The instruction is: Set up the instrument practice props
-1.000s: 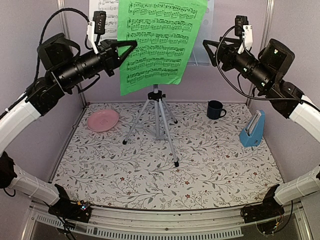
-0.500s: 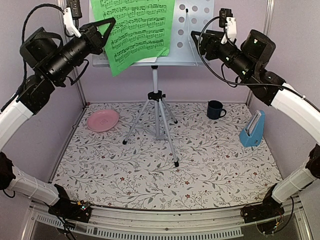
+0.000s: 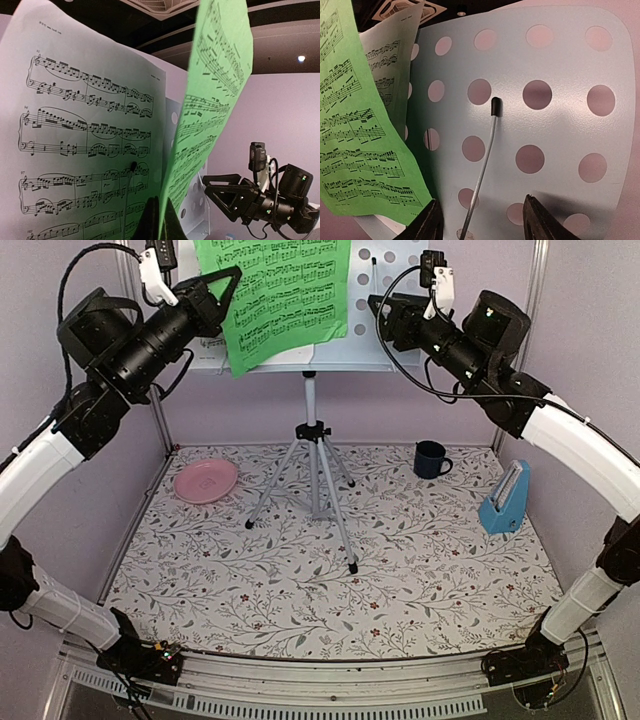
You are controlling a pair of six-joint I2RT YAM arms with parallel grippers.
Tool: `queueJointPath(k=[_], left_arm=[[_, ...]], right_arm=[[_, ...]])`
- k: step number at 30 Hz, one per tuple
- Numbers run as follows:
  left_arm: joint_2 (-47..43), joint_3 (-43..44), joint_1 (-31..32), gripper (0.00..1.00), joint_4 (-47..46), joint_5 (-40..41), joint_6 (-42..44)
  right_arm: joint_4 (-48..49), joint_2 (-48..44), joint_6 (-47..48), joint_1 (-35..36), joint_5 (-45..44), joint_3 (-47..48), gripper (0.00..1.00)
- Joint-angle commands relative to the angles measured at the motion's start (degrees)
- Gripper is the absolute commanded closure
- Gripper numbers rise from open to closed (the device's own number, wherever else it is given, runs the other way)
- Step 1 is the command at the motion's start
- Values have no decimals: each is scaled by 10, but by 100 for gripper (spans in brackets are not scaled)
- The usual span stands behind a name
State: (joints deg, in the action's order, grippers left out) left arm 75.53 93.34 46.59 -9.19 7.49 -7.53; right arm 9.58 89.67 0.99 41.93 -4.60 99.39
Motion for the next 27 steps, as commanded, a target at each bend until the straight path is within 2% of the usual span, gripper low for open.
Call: queueJointPath(k=[1, 5, 11, 13, 21, 27], left_arm=[[11, 17, 0, 100, -32, -10, 13], [25, 23, 0, 100, -34, -7, 22], [36, 30, 0, 100, -42, 24, 23], [44, 39, 0, 100, -35, 33, 23], [71, 69, 0, 100, -24, 68, 29], [108, 118, -1, 100, -1, 44, 35]], right_arm=[[12, 18, -3, -2, 0, 29, 48], [12, 23, 1, -2, -2, 33, 63], [39, 18, 8, -2, -2, 14, 94], [53, 15, 12, -2, 1, 6, 100], [112, -3, 22, -2, 20, -48, 100], [151, -20, 22, -2, 54, -77, 100]])
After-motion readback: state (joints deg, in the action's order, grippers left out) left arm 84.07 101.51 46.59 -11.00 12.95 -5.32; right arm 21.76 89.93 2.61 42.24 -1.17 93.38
